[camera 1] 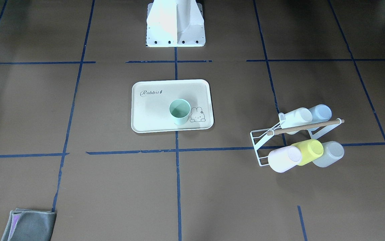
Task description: Pick up and place green cup on tray
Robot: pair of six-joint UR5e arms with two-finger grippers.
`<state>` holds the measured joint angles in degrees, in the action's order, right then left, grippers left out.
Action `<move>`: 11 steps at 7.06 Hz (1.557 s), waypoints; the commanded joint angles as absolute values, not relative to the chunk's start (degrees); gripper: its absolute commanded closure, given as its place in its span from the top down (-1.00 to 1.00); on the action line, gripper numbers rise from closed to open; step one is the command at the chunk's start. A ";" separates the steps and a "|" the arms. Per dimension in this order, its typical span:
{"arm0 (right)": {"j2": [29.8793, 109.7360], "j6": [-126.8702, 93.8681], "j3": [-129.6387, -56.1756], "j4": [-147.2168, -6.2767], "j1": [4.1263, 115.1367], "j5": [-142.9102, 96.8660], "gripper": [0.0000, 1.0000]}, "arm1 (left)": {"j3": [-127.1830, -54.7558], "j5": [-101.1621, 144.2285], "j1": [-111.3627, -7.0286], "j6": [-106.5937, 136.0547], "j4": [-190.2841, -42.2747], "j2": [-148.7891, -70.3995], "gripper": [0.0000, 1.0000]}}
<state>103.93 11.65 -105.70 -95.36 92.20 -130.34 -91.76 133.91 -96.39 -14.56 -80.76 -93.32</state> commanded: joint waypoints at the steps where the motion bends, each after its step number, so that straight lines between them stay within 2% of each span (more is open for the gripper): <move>1: 103.89 11.60 -105.73 -95.45 92.20 -130.34 1.00 | -91.85 133.42 -96.15 -14.67 -81.83 -91.41 1.00; 11: 103.71 11.60 -105.12 -95.36 92.20 -130.52 1.00 | -92.02 133.77 -95.36 -14.85 -81.83 -89.48 1.00</move>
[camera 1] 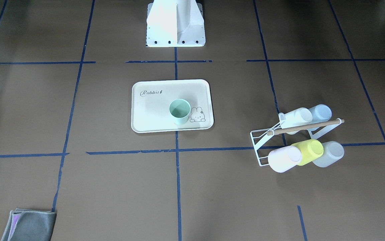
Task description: Pick up and place green cup on tray
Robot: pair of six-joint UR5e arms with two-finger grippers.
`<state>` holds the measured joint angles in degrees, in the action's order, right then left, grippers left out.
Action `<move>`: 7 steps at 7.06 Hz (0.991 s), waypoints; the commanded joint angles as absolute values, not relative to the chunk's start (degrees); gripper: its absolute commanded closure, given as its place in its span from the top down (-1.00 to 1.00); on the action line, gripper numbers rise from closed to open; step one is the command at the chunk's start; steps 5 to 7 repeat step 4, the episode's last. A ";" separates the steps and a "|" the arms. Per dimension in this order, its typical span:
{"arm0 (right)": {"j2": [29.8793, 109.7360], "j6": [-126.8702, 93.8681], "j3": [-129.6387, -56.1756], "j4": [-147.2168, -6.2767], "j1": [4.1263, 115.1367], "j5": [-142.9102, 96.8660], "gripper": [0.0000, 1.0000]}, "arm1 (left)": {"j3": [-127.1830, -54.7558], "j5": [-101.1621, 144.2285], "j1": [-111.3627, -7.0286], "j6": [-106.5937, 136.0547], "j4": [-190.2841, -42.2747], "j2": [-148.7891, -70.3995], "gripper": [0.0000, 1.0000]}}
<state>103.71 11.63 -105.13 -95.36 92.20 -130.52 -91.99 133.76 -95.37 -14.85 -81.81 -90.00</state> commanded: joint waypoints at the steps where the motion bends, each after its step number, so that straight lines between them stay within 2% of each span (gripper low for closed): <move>1: 103.71 11.60 -105.12 -95.36 92.20 -130.52 1.00 | -92.02 133.77 -95.36 -14.85 -81.83 -89.39 1.00; 7: 103.71 11.69 -104.68 -95.36 92.20 -130.52 1.00 | -91.93 133.77 -95.36 -14.85 -81.83 -89.38 1.00</move>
